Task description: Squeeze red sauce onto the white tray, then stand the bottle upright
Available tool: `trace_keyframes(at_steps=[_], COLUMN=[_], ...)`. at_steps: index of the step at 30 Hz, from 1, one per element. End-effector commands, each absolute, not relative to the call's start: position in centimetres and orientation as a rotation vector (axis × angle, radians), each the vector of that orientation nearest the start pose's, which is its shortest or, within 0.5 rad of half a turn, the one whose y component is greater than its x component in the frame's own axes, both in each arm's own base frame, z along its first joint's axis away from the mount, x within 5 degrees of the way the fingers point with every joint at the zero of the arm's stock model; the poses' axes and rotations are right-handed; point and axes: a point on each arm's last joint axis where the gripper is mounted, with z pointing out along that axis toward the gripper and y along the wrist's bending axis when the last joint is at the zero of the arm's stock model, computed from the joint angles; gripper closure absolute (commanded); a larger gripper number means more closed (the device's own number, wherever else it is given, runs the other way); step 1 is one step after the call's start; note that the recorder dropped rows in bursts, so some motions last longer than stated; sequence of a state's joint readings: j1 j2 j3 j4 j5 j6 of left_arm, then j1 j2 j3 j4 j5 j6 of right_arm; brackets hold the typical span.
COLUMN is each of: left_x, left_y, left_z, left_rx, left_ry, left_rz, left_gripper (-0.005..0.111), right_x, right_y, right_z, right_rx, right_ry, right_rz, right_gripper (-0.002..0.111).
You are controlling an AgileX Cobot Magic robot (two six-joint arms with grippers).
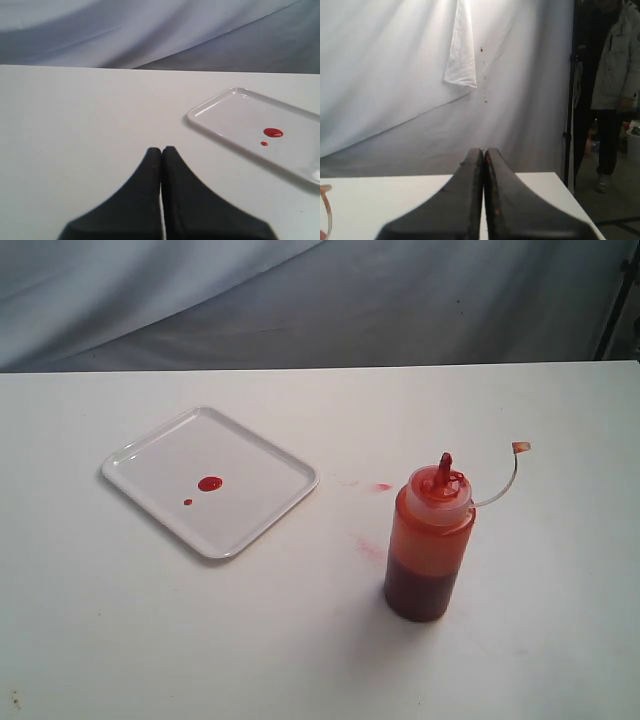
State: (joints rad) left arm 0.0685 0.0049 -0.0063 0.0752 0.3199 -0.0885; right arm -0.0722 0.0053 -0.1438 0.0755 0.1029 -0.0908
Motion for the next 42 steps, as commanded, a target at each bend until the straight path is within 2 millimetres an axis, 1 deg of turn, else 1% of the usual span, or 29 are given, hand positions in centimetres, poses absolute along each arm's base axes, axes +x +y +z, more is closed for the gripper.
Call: trace_keyframes(at_steps=[1, 8, 11, 14, 18, 25, 32, 42], left_x=[5.4, 5.4, 5.4, 5.4, 5.4, 5.4, 5.4, 5.4], left_y=[0.6, 0.6, 0.6, 0.6, 0.6, 0.6, 0.6, 0.6], left_z=[18.5, 18.5, 18.5, 18.5, 18.5, 18.5, 18.5, 18.5], left_rx=[-0.1, -0.1, -0.1, -0.1, -0.1, -0.1, -0.1, -0.1], left_ry=[1.795, 1.795, 1.795, 1.795, 1.795, 1.795, 1.795, 1.795], left_rz=[0.054, 0.054, 0.054, 0.054, 0.054, 0.054, 0.054, 0.054], left_gripper=[0.107, 0.107, 0.107, 0.107, 0.107, 0.107, 0.107, 0.107], right_x=[4.8, 4.8, 4.9, 5.3, 5.6, 5.6, 5.3, 5.3], right_y=[-0.3, -0.4, -0.4, -0.6, -0.6, -0.7, -0.9, -0.8], right_z=[24.2, 23.5, 23.1, 21.8, 20.1, 20.0, 18.4, 18.4], right_rx=[0.028, -0.008, -0.004, 0.04, 0.046, 0.031, -0.007, 0.01], right_ry=[1.537, 1.611, 1.611, 1.6, 1.62, 1.632, 1.814, 1.81], right_rz=[-0.078, -0.129, -0.137, -0.117, -0.113, -0.13, -0.193, -0.163], right_gripper=[0.108, 0.108, 0.108, 0.108, 0.108, 0.108, 0.108, 0.108])
